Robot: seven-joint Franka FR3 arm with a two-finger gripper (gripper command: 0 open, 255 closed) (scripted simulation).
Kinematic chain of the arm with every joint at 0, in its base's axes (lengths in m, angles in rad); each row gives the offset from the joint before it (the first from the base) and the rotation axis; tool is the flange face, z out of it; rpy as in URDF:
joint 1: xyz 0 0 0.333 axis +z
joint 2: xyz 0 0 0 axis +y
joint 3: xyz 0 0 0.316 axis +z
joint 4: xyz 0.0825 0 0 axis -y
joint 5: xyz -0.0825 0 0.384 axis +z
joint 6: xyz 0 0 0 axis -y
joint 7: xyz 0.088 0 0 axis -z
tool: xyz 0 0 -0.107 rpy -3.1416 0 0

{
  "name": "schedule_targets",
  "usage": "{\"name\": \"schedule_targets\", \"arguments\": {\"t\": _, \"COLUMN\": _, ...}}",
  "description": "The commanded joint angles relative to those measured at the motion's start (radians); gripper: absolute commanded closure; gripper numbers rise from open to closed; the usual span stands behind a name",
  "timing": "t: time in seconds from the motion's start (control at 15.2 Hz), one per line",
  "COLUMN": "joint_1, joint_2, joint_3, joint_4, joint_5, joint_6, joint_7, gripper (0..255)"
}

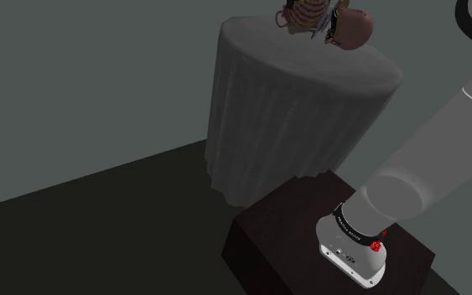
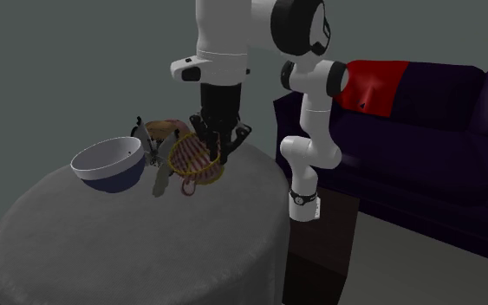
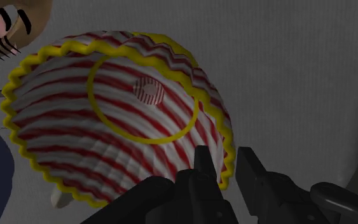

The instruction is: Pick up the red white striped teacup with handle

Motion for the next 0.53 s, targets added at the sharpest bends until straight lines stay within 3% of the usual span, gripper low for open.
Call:
{"name": "schedule_targets", "arguments": {"t": 0.0, "joint_1": -0.001, "joint_2": 0.019, "joint_3": -0.001, "joint_4": 0.053, "joint_5": 0.001, "joint_6": -0.033, "joint_7": -0.004, "gripper": 255}}
{"name": "schedule_targets", "arguments": {"t": 0.33, "joint_1": -0.002, "joint_2": 0.073, "joint_3": -0.002, "joint_4": 0.197, "joint_5": 0.002, "joint_6": -0.123, "joint_7": -0.015, "gripper": 255}}
{"name": "schedule_targets", "arguments": {"t": 0.46, "joint_1": -0.002, "joint_2": 0.074, "joint_3": -0.002, "joint_4": 0.202, "joint_5": 0.002, "joint_6": -0.126, "joint_7": -0.015, "gripper": 255}}
